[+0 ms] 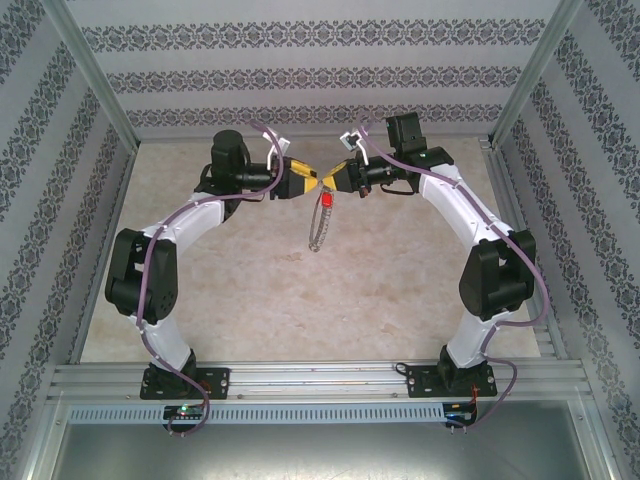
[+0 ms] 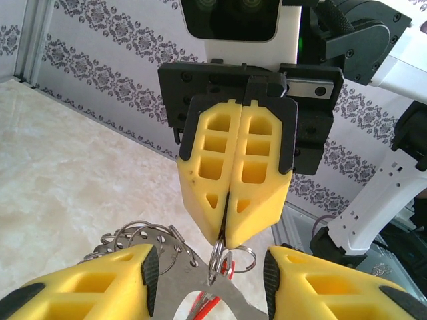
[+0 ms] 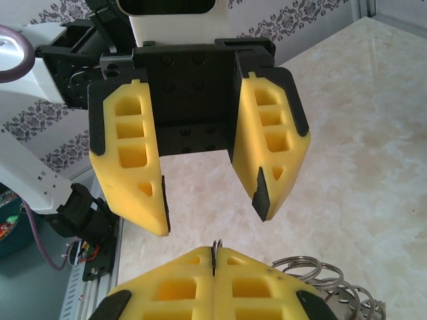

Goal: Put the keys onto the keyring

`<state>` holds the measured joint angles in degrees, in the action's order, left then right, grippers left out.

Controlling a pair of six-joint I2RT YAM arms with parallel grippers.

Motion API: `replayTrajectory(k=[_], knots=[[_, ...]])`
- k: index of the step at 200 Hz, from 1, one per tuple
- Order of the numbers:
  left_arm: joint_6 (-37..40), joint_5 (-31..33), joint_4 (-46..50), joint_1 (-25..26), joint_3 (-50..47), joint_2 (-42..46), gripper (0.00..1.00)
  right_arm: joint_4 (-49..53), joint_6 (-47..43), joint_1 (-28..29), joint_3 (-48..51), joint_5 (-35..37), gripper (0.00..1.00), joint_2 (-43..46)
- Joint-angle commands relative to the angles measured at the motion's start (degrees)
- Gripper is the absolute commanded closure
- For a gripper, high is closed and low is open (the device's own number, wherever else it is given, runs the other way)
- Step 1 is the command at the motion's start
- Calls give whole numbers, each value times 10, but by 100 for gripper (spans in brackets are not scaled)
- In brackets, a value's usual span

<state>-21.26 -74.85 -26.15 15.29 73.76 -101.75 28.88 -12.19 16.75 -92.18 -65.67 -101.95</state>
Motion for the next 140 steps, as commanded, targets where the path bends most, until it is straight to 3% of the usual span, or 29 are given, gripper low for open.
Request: replayTrajectory(k=[1,65,140], knots=[[-10,-18,-25,9,-3,-5,54,-23,1,5,-10,-23,100,0],[-32,-29,-52,18,-2,-21,57,-27,3,5,-6,-20,100,2],[-106,-41,-157,20,-8,-35,72,-30,4,3,-4,-19,100,-1]])
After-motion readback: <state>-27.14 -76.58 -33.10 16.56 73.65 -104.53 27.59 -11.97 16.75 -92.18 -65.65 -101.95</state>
